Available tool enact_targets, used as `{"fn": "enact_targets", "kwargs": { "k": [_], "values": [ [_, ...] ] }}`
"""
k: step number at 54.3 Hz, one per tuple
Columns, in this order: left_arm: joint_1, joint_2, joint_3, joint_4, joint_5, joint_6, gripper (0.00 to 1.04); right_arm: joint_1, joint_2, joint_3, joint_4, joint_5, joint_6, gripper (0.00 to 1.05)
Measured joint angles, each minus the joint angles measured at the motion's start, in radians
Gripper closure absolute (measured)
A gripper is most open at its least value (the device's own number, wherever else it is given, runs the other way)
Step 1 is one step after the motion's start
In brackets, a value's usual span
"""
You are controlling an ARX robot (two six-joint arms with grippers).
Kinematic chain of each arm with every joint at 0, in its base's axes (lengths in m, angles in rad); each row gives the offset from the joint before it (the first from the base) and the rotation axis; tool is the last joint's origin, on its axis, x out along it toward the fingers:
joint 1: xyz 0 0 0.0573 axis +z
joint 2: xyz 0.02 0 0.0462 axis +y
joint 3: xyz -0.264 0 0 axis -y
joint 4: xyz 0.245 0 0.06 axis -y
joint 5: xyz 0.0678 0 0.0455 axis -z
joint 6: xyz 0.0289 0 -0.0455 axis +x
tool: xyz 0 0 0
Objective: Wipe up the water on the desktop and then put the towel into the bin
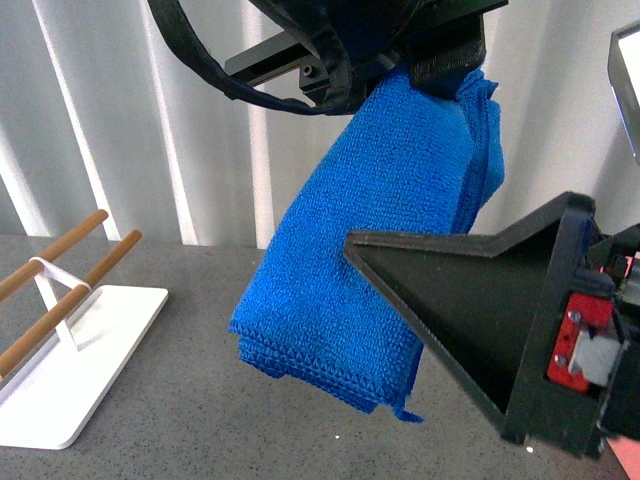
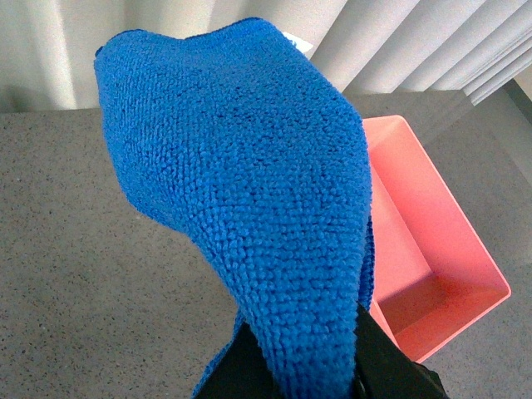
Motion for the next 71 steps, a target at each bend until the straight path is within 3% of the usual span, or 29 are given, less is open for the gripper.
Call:
{"fn": "enact_targets", "kwargs": {
  "k": [11, 15, 28, 47, 61, 71],
  "values": [
    [0.003, -0.001, 0.001, -0.005, 0.0, -0.001, 0.99, -0.017, 0.0, 0.017, 0.012, 0.006, 0.008, 0.49],
    [0.009, -0.003, 0.001, -0.005, 0.003, -0.003, 0.99, -0.031, 0.0, 0.017, 0.022, 0.006, 0.019, 0.65],
    [0.015, -0.01, 0.001, -0.006, 0.004, -0.005, 0.99, -0.061, -0.002, 0.017, 0.031, 0.005, 0.042, 1.01],
    [0.038, -0.011, -0.003, -0.011, 0.002, -0.005, 0.98, -0.078, -0.034, 0.021, 0.001, -0.003, 0.049, 1.01],
    [0.119, -0.02, -0.025, -0.014, 0.041, 0.0, 0.59, -0.112, -0.075, 0.029, -0.078, -0.014, 0.04, 1.01],
    [0.261, -0.034, -0.078, 0.001, 0.103, 0.015, 0.31, -0.145, -0.077, 0.031, -0.087, -0.026, 0.041, 1.01]
  ]
}}
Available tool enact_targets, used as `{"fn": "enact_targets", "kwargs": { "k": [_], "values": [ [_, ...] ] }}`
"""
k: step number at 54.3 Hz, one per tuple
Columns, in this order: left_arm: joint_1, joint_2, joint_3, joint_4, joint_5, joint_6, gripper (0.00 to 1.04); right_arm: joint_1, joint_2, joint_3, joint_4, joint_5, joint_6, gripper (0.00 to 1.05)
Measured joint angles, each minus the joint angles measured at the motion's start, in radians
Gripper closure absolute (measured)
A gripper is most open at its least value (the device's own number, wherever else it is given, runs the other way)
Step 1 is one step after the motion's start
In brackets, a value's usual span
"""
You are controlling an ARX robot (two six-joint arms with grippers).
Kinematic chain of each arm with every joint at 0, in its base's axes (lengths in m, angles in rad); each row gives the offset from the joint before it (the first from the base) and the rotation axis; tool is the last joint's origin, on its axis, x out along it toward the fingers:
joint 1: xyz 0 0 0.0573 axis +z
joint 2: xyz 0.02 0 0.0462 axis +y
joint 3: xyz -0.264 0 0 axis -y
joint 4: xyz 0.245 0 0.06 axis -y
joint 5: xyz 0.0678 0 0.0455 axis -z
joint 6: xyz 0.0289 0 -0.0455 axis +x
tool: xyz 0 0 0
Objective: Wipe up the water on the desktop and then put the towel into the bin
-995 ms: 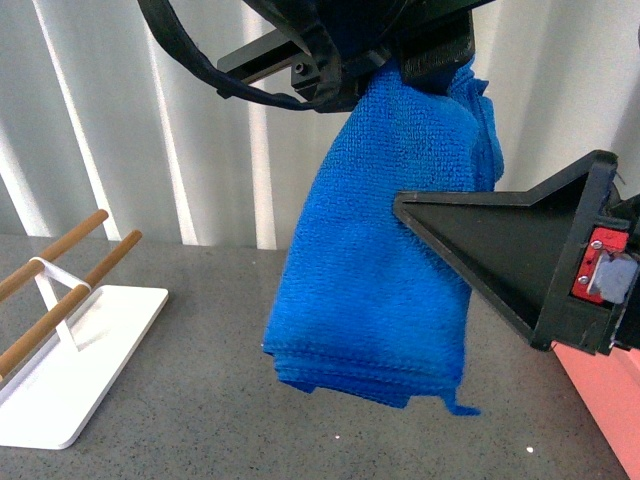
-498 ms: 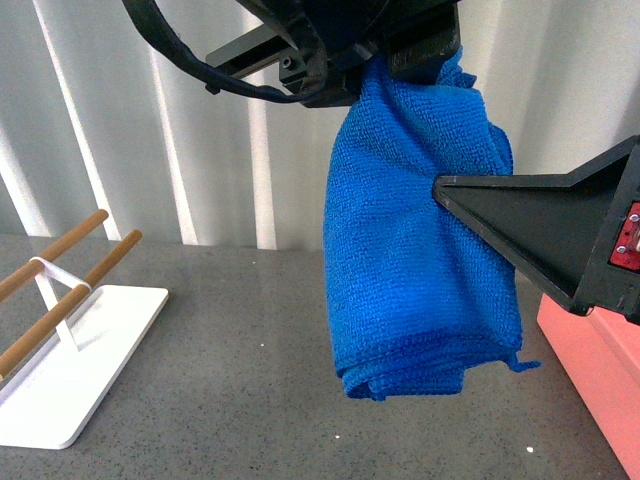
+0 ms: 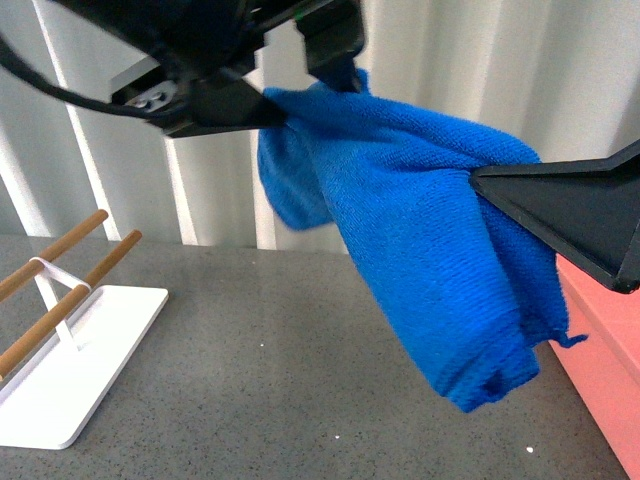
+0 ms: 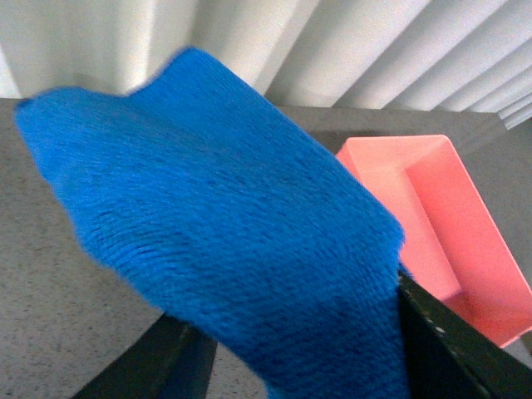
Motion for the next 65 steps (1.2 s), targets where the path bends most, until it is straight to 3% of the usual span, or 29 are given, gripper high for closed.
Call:
{"fn": "enact_targets", "kwargs": {
  "k": [9, 16, 35, 36, 39, 42, 46, 61, 65],
  "values": [
    [0.218, -0.013, -0.099, 0.062, 0.049, 0.049, 0.05, -0.039, 0.002, 0.0, 0.006, 0.005, 0.006, 1.01],
    [0.394, -0.077, -0.247, 0.087, 0.154, 0.137, 0.07, -0.062, 0.016, 0.0, 0.011, 0.005, 0.007, 1.01],
    [0.606, -0.371, -0.495, 0.005, 0.408, 0.315, 0.07, -0.088, 0.036, 0.0, 0.012, 0.008, 0.003, 1.01],
    [0.607, -0.379, -0.508, 0.028, 0.397, 0.315, 0.08, -0.087, 0.036, 0.0, 0.011, 0.007, 0.001, 1.01],
    [0.619, -0.437, -0.634, 0.306, 0.232, 0.32, 0.19, -0.086, 0.036, 0.0, 0.008, 0.005, -0.002, 1.01],
    [0.636, -0.481, -0.739, 0.516, 0.161, 0.322, 0.28, -0.085, 0.036, 0.0, 0.006, 0.004, -0.003, 1.01],
    [0.668, -0.566, -0.879, 0.738, 0.158, 0.323, 0.44, -0.085, 0.036, 0.0, 0.004, 0.004, -0.004, 1.01],
    [0.55, -0.785, -1.07, 0.73, 0.032, 0.33, 1.01, -0.083, 0.036, 0.0, -0.01, 0.008, -0.011, 1.01],
    [0.524, -0.83, -1.092, 0.711, 0.006, 0.332, 1.01, -0.08, 0.035, 0.0, -0.014, 0.008, -0.013, 1.01]
  ]
}}
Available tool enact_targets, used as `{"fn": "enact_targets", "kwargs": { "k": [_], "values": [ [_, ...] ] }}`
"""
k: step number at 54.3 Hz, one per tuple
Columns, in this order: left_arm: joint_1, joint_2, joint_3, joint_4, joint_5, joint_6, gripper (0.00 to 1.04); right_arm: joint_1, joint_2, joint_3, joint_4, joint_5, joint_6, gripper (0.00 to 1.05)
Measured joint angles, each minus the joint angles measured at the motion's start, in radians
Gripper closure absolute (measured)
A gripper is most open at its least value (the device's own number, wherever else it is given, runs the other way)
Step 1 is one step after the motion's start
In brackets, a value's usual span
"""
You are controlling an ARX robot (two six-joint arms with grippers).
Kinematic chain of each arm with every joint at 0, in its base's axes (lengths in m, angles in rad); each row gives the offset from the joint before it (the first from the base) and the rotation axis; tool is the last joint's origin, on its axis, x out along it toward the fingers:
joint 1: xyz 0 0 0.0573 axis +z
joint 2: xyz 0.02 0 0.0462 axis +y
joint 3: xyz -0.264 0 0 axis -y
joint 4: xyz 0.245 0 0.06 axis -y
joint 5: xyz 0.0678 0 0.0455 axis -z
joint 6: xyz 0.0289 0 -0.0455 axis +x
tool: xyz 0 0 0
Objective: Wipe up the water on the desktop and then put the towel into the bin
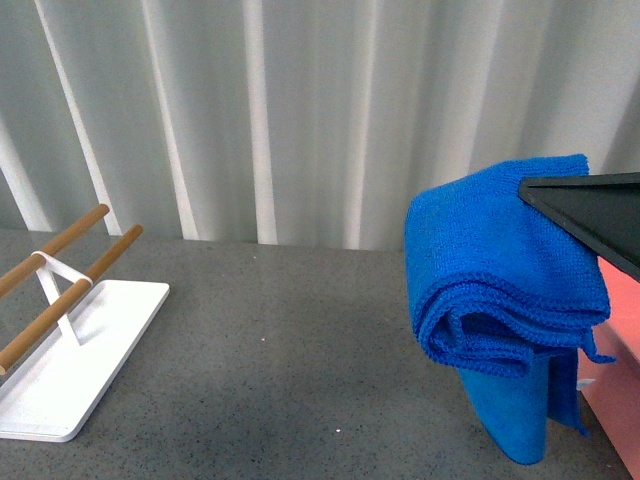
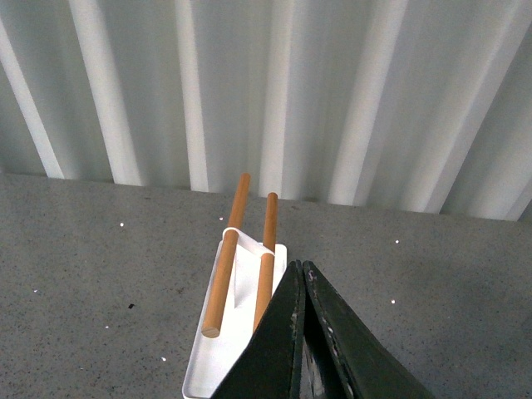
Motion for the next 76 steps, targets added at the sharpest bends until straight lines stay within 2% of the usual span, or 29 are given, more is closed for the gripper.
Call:
{"fn": "enact_targets", "kwargs": {
  "k": [15, 19, 24, 29, 52, 71, 76],
  "values": [
    [-0.089, -0.182, -0.072, -0.111, -0.085, 0.001, 1.01, 0.0, -0.007, 0.0, -0.024, 0.002, -0.016, 1.01],
    [-0.156, -0.231, -0.084, -0.15, -0.172, 0.001, 1.01, 0.001, -0.007, -0.001, -0.024, 0.012, -0.02, 1.01],
    [-0.19, -0.269, -0.1, -0.173, -0.187, 0.002, 1.01, 0.002, -0.007, -0.003, -0.034, 0.024, -0.033, 1.01],
    [-0.198, -0.295, -0.109, -0.16, -0.19, 0.002, 1.01, 0.004, -0.007, -0.009, -0.038, 0.026, -0.038, 1.01],
    [-0.198, -0.5, -0.109, -0.358, -0.19, 0.002, 1.01, 0.029, -0.026, -0.008, -0.085, 0.046, -0.052, 1.01],
    [-0.198, -0.601, -0.109, -0.459, -0.19, 0.002, 1.01, 0.042, -0.013, -0.004, -0.088, 0.066, -0.058, 1.01],
    [-0.198, -0.724, -0.109, -0.617, -0.19, 0.002, 1.01, 0.042, -0.002, 0.005, -0.092, 0.068, -0.058, 1.01]
  ]
}}
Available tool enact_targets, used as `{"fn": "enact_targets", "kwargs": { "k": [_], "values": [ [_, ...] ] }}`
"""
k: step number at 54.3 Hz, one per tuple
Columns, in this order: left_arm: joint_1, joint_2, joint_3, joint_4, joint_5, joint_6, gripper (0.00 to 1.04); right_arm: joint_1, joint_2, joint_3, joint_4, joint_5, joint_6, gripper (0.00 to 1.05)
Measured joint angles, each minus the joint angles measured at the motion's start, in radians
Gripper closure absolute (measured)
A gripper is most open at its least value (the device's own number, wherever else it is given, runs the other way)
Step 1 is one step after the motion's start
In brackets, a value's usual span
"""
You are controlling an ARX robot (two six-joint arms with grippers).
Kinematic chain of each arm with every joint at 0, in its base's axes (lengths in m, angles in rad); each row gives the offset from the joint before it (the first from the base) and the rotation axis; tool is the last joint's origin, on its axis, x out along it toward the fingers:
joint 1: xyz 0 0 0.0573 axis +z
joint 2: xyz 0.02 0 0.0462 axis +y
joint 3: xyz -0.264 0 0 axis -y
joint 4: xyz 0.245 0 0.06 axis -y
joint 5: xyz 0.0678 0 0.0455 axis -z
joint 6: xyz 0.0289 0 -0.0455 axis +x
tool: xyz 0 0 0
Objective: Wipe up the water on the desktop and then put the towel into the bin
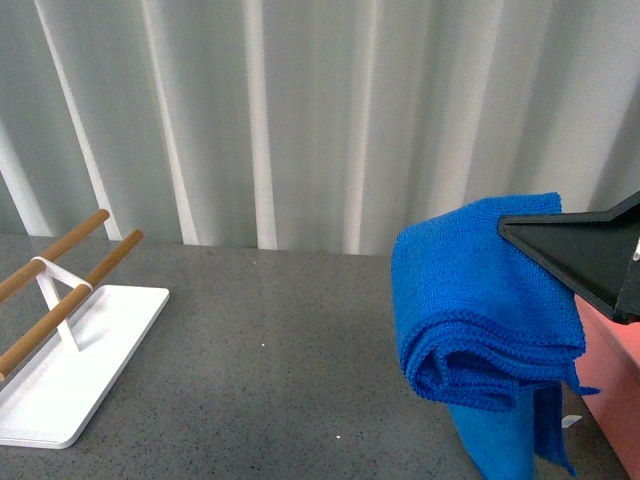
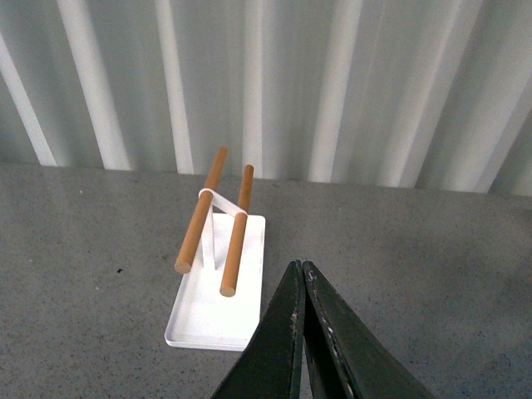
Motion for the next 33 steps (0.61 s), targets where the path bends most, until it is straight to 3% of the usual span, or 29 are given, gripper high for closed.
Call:
{"fn": "enact_targets", "kwargs": {
  "k": [12, 15, 20, 27, 33],
  "values": [
    [0.0, -0.049, 0.0, -0.02, 0.0, 0.0, 1.01, 0.0, 0.031, 0.037, -0.014, 0.01, -0.003, 1.01],
    [0.0, -0.049, 0.0, -0.02, 0.0, 0.0, 1.01, 0.003, 0.053, 0.06, -0.04, 0.044, -0.01, 1.01],
    [0.0, -0.049, 0.0, -0.02, 0.0, -0.001, 1.01, 0.015, 0.113, 0.131, -0.16, 0.183, -0.04, 1.01],
    [0.0, -0.049, 0.0, -0.02, 0.0, 0.0, 0.81, 0.04, 0.257, 0.249, -0.35, 0.408, -0.042, 1.01],
    [0.0, -0.049, 0.0, -0.02, 0.0, 0.0, 0.61, 0.068, 0.362, 0.309, -0.444, 0.482, -0.027, 1.01]
  ]
}}
